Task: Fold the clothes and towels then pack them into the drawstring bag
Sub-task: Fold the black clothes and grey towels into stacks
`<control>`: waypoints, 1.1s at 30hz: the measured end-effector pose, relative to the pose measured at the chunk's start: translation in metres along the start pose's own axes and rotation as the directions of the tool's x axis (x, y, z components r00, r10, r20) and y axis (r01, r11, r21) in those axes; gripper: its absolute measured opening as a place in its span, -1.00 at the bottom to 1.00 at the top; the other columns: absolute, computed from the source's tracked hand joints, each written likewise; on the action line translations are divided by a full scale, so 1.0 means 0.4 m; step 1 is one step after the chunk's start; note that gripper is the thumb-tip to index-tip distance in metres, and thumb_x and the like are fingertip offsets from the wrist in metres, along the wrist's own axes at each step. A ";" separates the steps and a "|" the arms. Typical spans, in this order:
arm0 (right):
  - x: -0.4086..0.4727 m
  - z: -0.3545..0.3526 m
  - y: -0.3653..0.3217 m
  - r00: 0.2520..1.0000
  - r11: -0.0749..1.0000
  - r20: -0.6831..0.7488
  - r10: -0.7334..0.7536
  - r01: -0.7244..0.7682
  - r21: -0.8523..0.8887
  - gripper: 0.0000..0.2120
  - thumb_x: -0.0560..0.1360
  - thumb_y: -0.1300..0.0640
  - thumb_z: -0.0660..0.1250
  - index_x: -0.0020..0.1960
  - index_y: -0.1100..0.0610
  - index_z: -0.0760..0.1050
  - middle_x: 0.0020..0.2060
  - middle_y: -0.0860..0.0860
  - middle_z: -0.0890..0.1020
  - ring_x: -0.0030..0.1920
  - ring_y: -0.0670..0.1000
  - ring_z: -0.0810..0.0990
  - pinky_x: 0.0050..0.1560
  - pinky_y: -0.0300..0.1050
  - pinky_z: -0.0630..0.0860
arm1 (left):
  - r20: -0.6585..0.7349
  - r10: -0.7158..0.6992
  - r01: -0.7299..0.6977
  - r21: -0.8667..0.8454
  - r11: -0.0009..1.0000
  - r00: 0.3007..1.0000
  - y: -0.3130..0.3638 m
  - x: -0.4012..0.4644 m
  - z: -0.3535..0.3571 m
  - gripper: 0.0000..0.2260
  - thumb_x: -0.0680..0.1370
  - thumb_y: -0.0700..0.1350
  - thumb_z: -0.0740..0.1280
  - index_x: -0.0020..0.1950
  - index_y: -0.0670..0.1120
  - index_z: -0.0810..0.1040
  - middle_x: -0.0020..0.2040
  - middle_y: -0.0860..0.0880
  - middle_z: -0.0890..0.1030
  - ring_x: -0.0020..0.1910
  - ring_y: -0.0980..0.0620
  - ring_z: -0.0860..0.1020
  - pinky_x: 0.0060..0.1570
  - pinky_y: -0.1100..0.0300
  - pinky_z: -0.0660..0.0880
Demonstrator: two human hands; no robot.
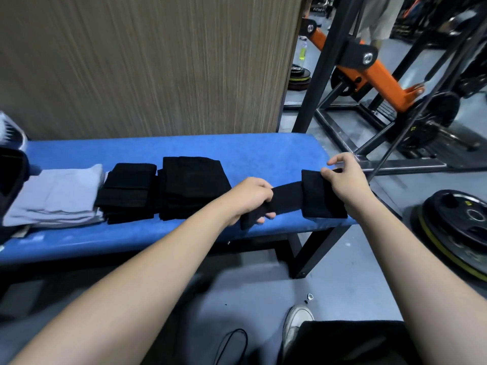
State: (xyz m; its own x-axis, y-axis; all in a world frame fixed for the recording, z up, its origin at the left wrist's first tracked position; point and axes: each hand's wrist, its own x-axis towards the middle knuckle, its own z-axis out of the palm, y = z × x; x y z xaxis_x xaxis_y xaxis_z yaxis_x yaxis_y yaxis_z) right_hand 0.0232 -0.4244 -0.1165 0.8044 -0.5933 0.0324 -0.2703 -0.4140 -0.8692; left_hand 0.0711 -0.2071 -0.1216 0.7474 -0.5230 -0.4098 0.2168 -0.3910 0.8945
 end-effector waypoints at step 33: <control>-0.008 -0.066 -0.024 0.960 0.909 0.250 0.122 -0.209 0.361 -0.63 0.51 0.11 0.44 0.27 0.06 0.41 -0.14 0.10 0.60 -0.37 0.05 0.58 -0.41 -0.08 0.44 | -0.297 0.114 -0.125 -0.016 0.992 0.948 -0.037 0.048 0.032 -0.80 0.58 -0.22 0.29 0.18 -0.05 0.50 -0.09 -0.03 0.56 -0.32 0.01 0.52 -0.17 0.22 0.53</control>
State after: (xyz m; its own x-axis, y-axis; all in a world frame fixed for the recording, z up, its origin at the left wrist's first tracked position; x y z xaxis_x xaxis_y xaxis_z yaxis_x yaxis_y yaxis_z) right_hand 0.0094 -0.4367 -0.0951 0.8720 -0.4476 -0.1982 -0.2229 -0.0025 -0.9748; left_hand 0.0740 -0.2209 -0.1450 0.9196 -0.3161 -0.2332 0.1321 -0.3102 0.9414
